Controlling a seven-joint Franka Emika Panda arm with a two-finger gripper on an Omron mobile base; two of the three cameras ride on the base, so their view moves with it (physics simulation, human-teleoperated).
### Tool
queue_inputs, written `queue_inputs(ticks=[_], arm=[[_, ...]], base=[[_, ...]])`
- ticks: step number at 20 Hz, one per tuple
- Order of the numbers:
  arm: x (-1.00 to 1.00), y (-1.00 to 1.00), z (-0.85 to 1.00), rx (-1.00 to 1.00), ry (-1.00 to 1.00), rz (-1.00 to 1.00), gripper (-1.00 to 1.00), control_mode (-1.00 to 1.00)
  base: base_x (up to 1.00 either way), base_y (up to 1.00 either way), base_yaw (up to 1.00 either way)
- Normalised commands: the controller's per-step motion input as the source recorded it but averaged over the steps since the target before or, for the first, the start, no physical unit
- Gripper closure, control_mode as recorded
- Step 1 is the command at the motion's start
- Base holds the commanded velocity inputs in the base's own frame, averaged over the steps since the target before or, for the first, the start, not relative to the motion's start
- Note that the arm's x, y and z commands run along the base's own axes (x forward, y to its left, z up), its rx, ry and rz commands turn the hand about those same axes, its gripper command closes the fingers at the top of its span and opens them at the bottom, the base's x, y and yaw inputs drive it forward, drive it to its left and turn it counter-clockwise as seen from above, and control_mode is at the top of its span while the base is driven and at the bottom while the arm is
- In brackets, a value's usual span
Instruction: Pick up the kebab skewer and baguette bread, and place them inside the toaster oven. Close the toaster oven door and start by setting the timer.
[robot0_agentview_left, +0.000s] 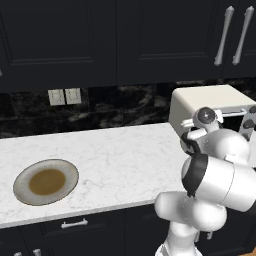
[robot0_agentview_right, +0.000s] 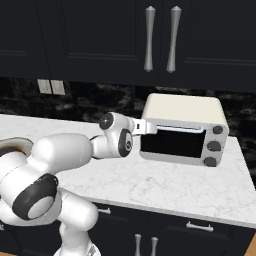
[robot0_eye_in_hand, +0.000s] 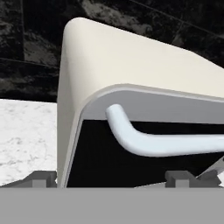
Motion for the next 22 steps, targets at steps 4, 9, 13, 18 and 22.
queue_inputs(ticks=[4,9,13,18,22], arm=[[-0.34,-0.03,0.44,0.00,0.00,0.00,-1.00,-1.00],[-0.51,-0.17,0.32,0.00,0.14,0.00,-1.00,-1.00],[-0.49,-0.18,0.24,0.00,0.24,0.00,-1.00,-1.00],[-0.43,-0.46,0.21,-0.01,0.24,0.04,-1.00,-1.00],[-0.27,-0.72,0.19,-0.05,0.20,0.11,-1.00,-1.00]], base=[[0.00,0.00,0.00],[0.00,0.00,0.00],[0.00,0.00,0.00],[0.00,0.00,0.00],[0.00,0.00,0.00]])
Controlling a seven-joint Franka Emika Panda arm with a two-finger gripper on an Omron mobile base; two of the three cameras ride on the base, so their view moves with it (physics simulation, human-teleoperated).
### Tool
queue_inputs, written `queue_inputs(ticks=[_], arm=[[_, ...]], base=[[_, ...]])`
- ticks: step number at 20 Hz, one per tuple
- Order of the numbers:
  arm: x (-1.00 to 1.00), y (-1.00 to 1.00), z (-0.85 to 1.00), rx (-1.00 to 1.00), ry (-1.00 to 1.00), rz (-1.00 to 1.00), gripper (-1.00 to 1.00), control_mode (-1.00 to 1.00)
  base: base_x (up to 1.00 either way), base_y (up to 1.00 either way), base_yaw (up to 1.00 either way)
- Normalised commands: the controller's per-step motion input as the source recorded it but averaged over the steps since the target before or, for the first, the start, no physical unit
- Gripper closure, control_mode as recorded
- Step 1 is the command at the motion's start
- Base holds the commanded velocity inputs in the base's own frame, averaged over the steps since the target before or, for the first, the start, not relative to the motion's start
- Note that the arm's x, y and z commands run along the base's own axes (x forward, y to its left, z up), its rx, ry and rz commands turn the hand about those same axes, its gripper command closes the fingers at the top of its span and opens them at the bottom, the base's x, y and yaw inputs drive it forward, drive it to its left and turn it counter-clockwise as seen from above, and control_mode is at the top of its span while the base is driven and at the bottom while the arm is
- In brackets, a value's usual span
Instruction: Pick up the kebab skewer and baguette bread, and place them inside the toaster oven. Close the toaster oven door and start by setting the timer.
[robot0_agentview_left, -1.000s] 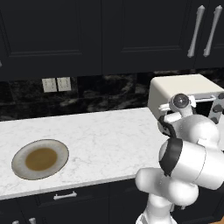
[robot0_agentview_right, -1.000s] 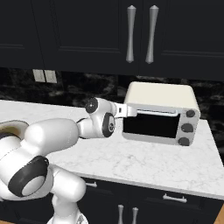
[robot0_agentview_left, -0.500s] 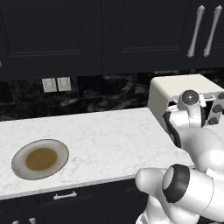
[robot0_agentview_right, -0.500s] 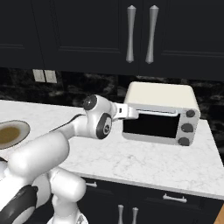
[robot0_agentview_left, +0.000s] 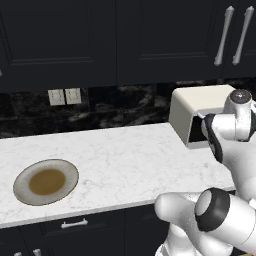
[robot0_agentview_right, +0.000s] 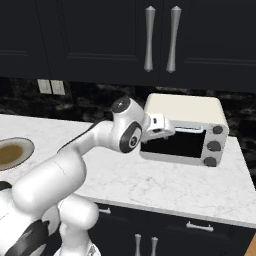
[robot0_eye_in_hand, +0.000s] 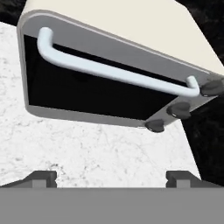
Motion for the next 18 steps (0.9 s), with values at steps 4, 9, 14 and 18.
queue_inputs(ticks=[4,9,14,18], arm=[[-0.41,-0.92,0.04,-0.12,0.08,0.21,-1.00,-1.00],[-0.52,-0.69,-0.11,-0.11,-0.22,0.39,-1.00,-1.00],[-0.07,-0.23,-0.42,-0.04,-0.41,0.43,-1.00,-1.00],[0.00,-0.59,-0.11,0.00,-0.27,0.33,-1.00,-1.00]], base=[[0.00,0.00,0.00],[0.00,0.00,0.00],[0.00,0.00,0.00],[0.00,0.00,0.00]])
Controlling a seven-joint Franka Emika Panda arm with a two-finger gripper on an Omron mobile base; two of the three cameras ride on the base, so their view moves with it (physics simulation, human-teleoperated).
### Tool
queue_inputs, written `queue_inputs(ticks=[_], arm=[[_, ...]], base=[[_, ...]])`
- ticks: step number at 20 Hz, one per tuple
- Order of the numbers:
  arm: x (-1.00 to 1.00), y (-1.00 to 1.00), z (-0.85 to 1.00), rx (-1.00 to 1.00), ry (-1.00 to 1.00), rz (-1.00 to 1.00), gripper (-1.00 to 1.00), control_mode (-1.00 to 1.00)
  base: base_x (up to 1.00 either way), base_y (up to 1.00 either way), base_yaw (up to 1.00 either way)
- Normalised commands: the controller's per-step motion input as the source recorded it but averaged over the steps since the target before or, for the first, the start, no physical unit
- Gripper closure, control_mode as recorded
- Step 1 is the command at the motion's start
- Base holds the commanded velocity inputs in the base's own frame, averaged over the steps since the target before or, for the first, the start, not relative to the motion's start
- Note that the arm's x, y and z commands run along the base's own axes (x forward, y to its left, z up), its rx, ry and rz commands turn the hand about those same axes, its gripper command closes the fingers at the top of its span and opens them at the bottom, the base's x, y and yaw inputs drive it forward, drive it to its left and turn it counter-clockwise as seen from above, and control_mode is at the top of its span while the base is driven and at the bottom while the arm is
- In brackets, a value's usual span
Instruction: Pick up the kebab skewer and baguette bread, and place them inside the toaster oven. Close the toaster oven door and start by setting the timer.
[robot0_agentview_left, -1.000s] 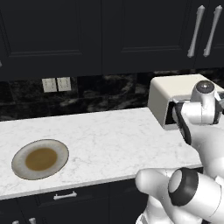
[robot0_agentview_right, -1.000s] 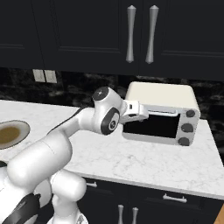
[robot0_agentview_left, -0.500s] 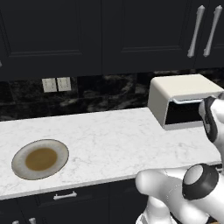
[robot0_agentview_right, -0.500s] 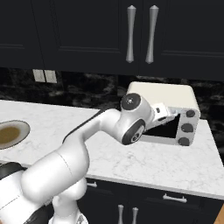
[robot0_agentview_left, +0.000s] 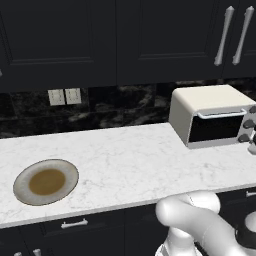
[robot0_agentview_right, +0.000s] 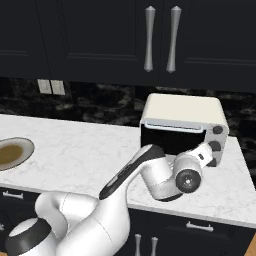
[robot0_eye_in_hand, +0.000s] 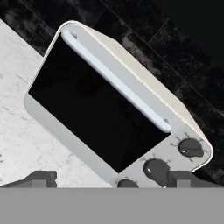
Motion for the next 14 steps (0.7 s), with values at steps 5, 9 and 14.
queue_inputs(ticks=[5,9,14], arm=[[0.06,-0.72,0.00,-0.01,-0.05,0.17,-1.00,-1.00],[0.43,-0.30,0.00,-0.07,0.09,0.07,-1.00,-1.00],[0.41,-0.04,-0.13,-0.04,0.01,0.04,-1.00,-1.00]], base=[[0.00,0.00,0.00],[0.00,0.00,0.00],[0.00,0.00,0.00]])
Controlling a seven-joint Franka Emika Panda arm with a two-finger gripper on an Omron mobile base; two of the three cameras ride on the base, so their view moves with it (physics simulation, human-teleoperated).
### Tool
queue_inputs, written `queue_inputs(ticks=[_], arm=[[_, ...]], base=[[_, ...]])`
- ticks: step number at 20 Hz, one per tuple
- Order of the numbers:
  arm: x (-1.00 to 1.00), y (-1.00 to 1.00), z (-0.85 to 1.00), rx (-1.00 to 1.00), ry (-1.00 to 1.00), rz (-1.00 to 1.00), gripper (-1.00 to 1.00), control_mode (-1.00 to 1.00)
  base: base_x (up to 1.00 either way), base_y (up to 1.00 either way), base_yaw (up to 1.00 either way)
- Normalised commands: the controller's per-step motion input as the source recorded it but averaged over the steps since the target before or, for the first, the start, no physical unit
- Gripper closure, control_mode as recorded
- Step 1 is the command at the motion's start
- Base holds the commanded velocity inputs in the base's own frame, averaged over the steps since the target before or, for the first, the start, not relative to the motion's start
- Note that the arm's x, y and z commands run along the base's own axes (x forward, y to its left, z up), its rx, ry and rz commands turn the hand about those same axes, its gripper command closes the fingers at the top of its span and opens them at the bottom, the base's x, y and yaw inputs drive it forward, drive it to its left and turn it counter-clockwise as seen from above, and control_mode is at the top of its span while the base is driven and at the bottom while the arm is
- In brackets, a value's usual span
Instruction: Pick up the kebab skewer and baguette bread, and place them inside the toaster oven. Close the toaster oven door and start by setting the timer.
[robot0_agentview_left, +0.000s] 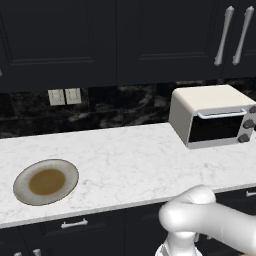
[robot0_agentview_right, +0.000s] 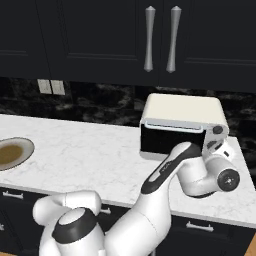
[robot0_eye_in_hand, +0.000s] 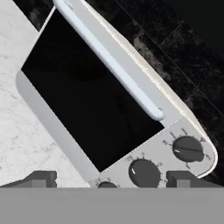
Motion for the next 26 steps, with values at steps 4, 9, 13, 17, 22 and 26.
queue_inputs(ticks=[4,9,13,17,22,26], arm=[[0.62,0.00,-0.35,0.00,-0.06,0.03,-1.00,-1.00],[0.36,0.00,-0.28,0.00,-0.01,0.02,-1.00,-1.00],[0.08,-0.18,-0.04,-0.01,0.00,0.00,-1.00,-1.00],[0.06,-0.10,-0.03,-0.11,-0.07,0.00,-1.00,-1.00],[0.10,-0.06,-0.06,-0.13,-0.16,0.00,-1.00,-1.00],[0.10,-0.14,-0.08,-0.06,-0.09,0.00,-1.00,-1.00]], base=[[0.00,0.00,0.00],[0.00,0.00,0.00],[0.00,0.00,0.00],[0.00,0.00,0.00],[0.00,0.00,0.00],[0.00,0.00,0.00]])
